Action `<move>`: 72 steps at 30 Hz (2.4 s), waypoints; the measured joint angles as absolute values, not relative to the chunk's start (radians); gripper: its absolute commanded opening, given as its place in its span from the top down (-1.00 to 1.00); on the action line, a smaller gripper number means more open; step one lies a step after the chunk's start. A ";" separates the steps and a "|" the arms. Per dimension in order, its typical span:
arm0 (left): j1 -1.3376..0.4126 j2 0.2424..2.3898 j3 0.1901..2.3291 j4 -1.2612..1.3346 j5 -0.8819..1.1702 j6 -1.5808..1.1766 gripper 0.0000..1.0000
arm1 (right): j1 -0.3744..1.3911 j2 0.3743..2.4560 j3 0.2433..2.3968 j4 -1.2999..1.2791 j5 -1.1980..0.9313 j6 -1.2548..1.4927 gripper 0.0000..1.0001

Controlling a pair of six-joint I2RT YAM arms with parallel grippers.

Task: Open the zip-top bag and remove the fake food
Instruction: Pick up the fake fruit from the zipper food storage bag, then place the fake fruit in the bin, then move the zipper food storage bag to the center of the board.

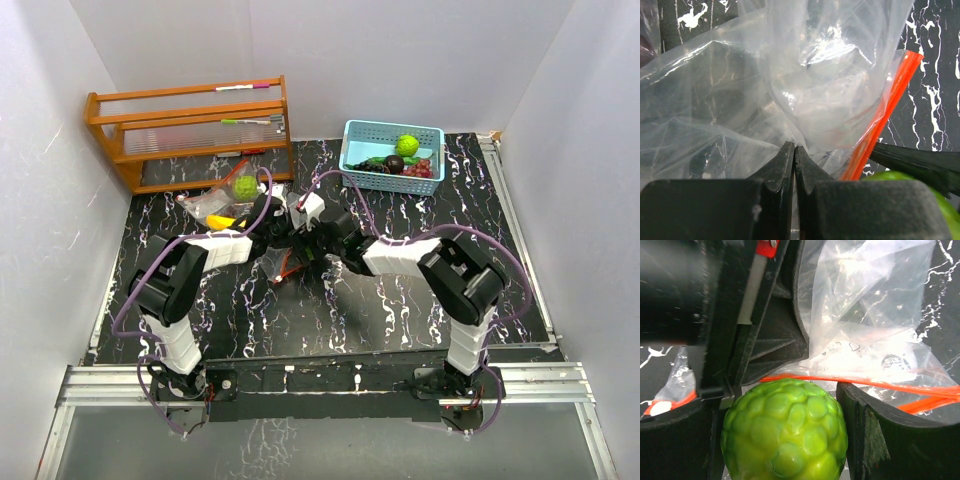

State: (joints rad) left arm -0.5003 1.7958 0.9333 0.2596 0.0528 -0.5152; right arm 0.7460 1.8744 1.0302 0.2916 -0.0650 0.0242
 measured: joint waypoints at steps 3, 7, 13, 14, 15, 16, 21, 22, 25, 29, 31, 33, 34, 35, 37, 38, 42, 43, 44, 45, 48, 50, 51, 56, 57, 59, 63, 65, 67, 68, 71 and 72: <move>-0.500 1.796 0.933 0.263 0.060 -0.525 1.00 | 0.746 1.823 1.019 0.264 -0.052 0.029 -0.11; -0.500 1.794 0.933 0.281 0.069 -0.538 1.00 | 0.738 1.786 1.018 0.210 -0.011 0.046 -0.11; -0.511 1.794 0.907 0.239 0.100 -0.527 1.00 | 0.598 1.779 1.076 0.220 0.136 0.126 -0.11; -0.514 1.794 0.902 0.236 0.104 -0.525 1.00 | 0.567 1.779 1.099 0.221 0.155 0.138 -0.11; -0.514 1.794 0.900 0.234 0.109 -0.525 1.00 | 0.537 1.779 1.123 0.223 0.175 0.146 -0.11; -0.515 1.793 0.899 0.235 0.114 -0.524 1.00 | 0.508 1.781 1.151 0.228 0.193 0.155 -0.11; -0.514 1.792 0.894 0.238 0.139 -0.524 1.00 | 0.418 1.860 1.338 0.273 0.274 0.160 -0.14; -0.514 1.792 0.893 0.239 0.143 -0.524 1.00 | 0.404 1.897 1.387 0.284 0.286 0.158 -0.14; -0.515 1.787 0.888 0.239 0.153 -0.524 1.00 | 0.370 2.008 1.509 0.296 0.315 0.147 -0.16; -0.517 1.778 0.886 0.234 0.158 -0.521 1.00 | 0.328 2.154 1.633 0.278 0.331 0.131 -0.24; -0.519 1.772 0.886 0.230 0.158 -0.517 1.00 | 0.311 2.199 1.660 0.252 0.331 0.130 -0.36; -0.519 1.769 0.886 0.229 0.159 -0.516 1.00 | 0.295 2.234 1.688 0.227 0.323 0.129 -0.64; -0.519 1.769 0.886 0.229 0.160 -0.515 1.00 | 0.287 2.251 1.705 0.208 0.315 0.128 -0.80; -0.519 1.769 0.886 0.229 0.163 -0.514 1.00 | 0.280 2.264 1.723 0.190 0.309 0.125 -0.93; -0.519 1.769 0.886 0.229 0.167 -0.513 1.00 | 0.269 2.281 1.755 0.171 0.299 0.120 -0.96; -0.519 1.769 0.886 0.230 0.170 -0.513 1.00 | 0.263 2.284 1.767 0.160 0.291 0.110 -0.96; -0.520 1.769 0.886 0.234 0.181 -0.507 0.61 | 0.258 2.270 1.762 0.161 0.262 0.094 -0.96; -0.521 1.769 0.886 0.236 0.184 -0.503 0.42 | 0.259 2.252 1.740 0.165 0.249 0.092 -0.96; -0.522 1.769 0.886 0.238 0.190 -0.503 0.28 | 0.261 2.222 1.696 0.180 0.229 0.092 -0.97; -0.522 1.769 0.886 0.239 0.194 -0.499 0.15 | 0.265 2.183 1.642 0.189 0.215 0.092 -0.96; -0.526 1.759 0.888 0.238 0.199 -0.495 -0.25 | 0.283 2.045 1.470 0.228 0.179 0.093 -0.96; -0.527 1.740 0.889 0.234 0.198 -0.496 -0.42 | 0.310 1.954 1.375 0.257 0.163 0.091 -0.96; -0.528 1.723 0.889 0.229 0.196 -0.498 -0.48 | 0.332 1.909 1.333 0.274 0.157 0.086 -0.96; -0.527 1.636 0.900 0.208 0.172 -0.499 -0.67 | 0.479 1.786 1.211 0.344 0.121 0.069 -0.96; -0.526 1.617 0.904 0.205 0.162 -0.499 -0.68 | 0.510 1.780 1.196 0.353 0.103 0.069 -0.96; -0.519 1.577 0.905 0.204 0.139 -0.502 -0.67 | 0.555 1.779 1.167 0.374 0.052 0.076 -0.96; -0.477 1.473 0.850 0.223 0.084 -0.545 -0.67 | 0.570 1.810 1.123 0.422 -0.083 0.140 -0.96; -0.446 1.394 0.786 0.224 0.043 -0.570 -0.68 | 0.567 1.855 1.123 0.459 -0.138 0.173 -0.96; -0.419 1.343 0.752 0.219 0.012 -0.584 -0.70 | 0.566 1.900 1.124 0.478 -0.178 0.201 -0.96; -0.407 1.314 0.734 0.215 -0.007 -0.591 -0.70 | 0.566 1.917 1.124 0.484 -0.193 0.212 -0.96; -0.381 1.258 0.703 0.202 -0.043 -0.607 -0.72 | 0.568 1.974 1.125 0.495 -0.249 0.245 -0.94; -0.373 1.253 0.700 0.199 -0.046 -0.613 -0.72 | 0.568 1.988 1.128 0.498 -0.263 0.253 -0.89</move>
